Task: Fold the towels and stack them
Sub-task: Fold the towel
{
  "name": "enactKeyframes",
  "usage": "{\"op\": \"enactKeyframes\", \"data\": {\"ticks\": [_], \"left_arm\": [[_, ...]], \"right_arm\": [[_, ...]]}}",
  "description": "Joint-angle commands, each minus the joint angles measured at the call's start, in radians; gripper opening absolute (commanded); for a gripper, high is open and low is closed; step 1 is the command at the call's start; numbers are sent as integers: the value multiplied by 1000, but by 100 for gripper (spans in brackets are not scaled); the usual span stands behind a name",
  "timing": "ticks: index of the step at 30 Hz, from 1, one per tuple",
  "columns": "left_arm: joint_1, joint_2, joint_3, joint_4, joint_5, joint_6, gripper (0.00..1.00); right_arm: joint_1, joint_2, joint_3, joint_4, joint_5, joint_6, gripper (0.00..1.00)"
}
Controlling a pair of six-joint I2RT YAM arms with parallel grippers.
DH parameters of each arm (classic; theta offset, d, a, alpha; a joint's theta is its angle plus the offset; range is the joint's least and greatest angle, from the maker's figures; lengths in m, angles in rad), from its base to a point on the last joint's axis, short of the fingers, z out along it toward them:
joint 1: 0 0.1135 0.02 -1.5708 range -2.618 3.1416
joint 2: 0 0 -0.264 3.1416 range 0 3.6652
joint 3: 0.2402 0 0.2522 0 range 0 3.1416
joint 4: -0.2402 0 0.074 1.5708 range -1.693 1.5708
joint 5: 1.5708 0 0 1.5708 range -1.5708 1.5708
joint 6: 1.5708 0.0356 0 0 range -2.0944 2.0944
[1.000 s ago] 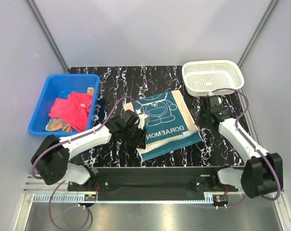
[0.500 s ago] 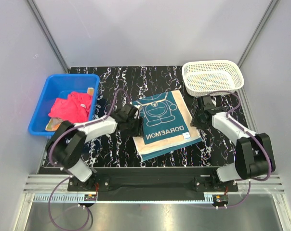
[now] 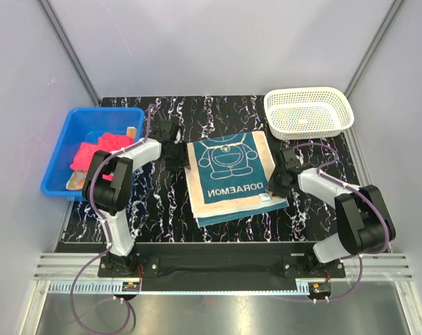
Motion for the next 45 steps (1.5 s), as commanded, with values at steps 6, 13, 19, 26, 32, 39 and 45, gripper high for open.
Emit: {"op": "enactKeyframes", "data": {"ticks": [6, 13, 19, 26, 32, 39, 45], "left_arm": [[-31, -245, -11, -144, -54, 59, 56], [-212, -466, -346, -13, -44, -166, 56], [-240, -489, -463, 44, -51, -245, 57], [-234, -580, -410, -78, -209, -220, 58], [-103, -624, -434, -102, -185, -183, 59], [-96, -684, -494, -63, -98, -180, 56], [-155, -715, -609, 61, 24, -261, 50]], "right_arm": [[10, -71, 138, -131, 111, -37, 41], [-65, -136, 58, -170, 143, -83, 40], [-93, -96, -5, -131, 159, -90, 42], [-93, -113, -32, -114, 32, -21, 40], [-43, -111, -91, -54, -31, 90, 37], [66, -145, -74, -76, -12, 148, 36], [69, -170, -92, -117, 80, 101, 26]]}}
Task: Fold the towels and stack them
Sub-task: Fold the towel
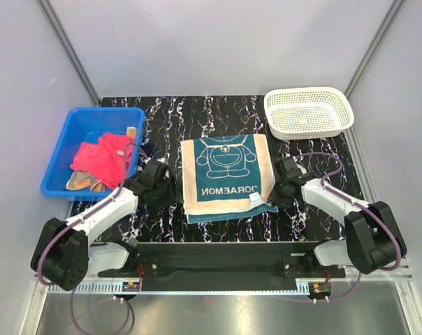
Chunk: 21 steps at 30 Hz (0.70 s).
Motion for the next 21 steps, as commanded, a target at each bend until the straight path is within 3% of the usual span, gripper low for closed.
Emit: {"op": "enactKeyframes", "data": {"ticks": [1, 10, 18, 21], "left_arm": [[-48, -10, -40, 92, 70, -60, 49], [-88, 68, -60, 137, 36, -89, 47], [-96, 136, -81, 177, 25, -100, 44], [-100, 140, -84, 187, 14, -98, 38]], "right_arm": [[7, -39, -13, -28, 77, -10, 21], [7, -56, -5, -13, 83, -53, 0], [7, -50, -5, -13, 94, -70, 0], [7, -56, -11, -12, 93, -72, 0]]}}
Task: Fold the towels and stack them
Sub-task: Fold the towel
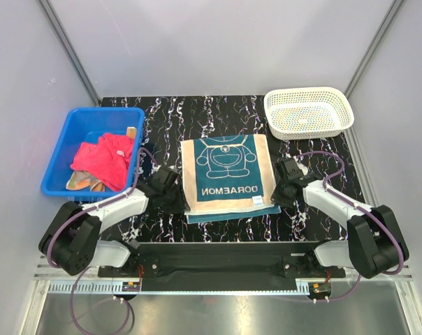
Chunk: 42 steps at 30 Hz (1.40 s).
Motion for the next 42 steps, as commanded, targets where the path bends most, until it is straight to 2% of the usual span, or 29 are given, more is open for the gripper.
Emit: {"op": "enactKeyframes", "data": {"ticks": [1, 3, 8, 15, 23, 26, 31, 33, 40, 42], "left_arm": [[-10, 20, -13, 49, -15, -4, 35], [-9, 20, -10, 49, -15, -4, 22], [-12, 9, 29, -1, -30, 9, 0], [-15, -13, 84, -66, -29, -2, 0], [-30, -86, 205, -225, -30, -25, 0], [-50, -136, 173, -202, -4, -60, 0], [-71, -156, 24, -67, 74, -120, 0], [-94, -147, 3, -6, 88, -135, 0], [-130, -96, 4, 0, 59, -139, 0], [-130, -104, 67, -61, 34, -116, 0]], "right_arm": [[6, -20, 1, 10, 32, -15, 0], [6, -18, 4, 10, 37, -24, 0], [6, -26, 32, -4, 44, -38, 0], [6, -29, 59, -17, 57, -58, 0], [6, -60, 219, -217, 146, -135, 0], [8, -72, 220, -266, 166, -139, 0], [6, -63, 98, -196, 111, -96, 0], [8, -49, 101, -188, 103, -89, 0], [6, -1, 114, -174, 98, -79, 0], [6, 3, 159, -212, 100, -99, 0]]}}
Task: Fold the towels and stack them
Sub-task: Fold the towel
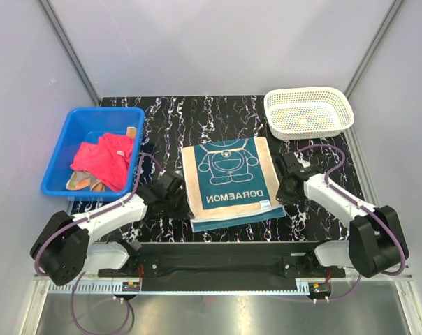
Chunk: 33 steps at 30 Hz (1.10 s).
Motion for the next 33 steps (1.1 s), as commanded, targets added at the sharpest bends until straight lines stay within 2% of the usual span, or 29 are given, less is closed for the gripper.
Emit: {"op": "enactKeyframes", "data": {"ticks": [1, 3, 6, 9, 13, 17, 26, 28, 30, 32, 33], "left_arm": [[-1, -7, 108, -78, -55, 23, 0], [-3, -9, 213, -153, -89, 40, 0], [-27, -62, 235, -207, -97, 2, 0], [-69, -110, 183, -188, -85, -37, 0], [-98, -87, 65, -61, -49, -64, 0], [-118, -27, 28, -20, -60, -68, 0], [-138, 5, -29, 24, -89, -52, 0], [-145, 5, -33, 21, -94, -51, 0], [-148, 4, -33, 12, -94, -48, 0], [-153, -1, -19, -26, -104, -43, 15], [-153, -6, -9, -45, -117, -34, 18]], "right_arm": [[6, 12, 140, -51, 23, -27, 0], [6, 19, 211, -141, 59, -33, 0], [5, -44, 236, -204, 64, -9, 0], [6, -95, 166, -214, 52, 16, 0], [2, -113, 86, -188, 55, 59, 0], [-24, -52, 49, -163, 49, 68, 0], [-31, 14, -3, -126, 27, 88, 0], [-29, 11, -3, -131, 30, 94, 14], [-31, 9, 8, -145, 32, 95, 22], [-31, 2, 15, -158, 24, 95, 29], [-31, -4, 29, -166, 23, 97, 31]]}}
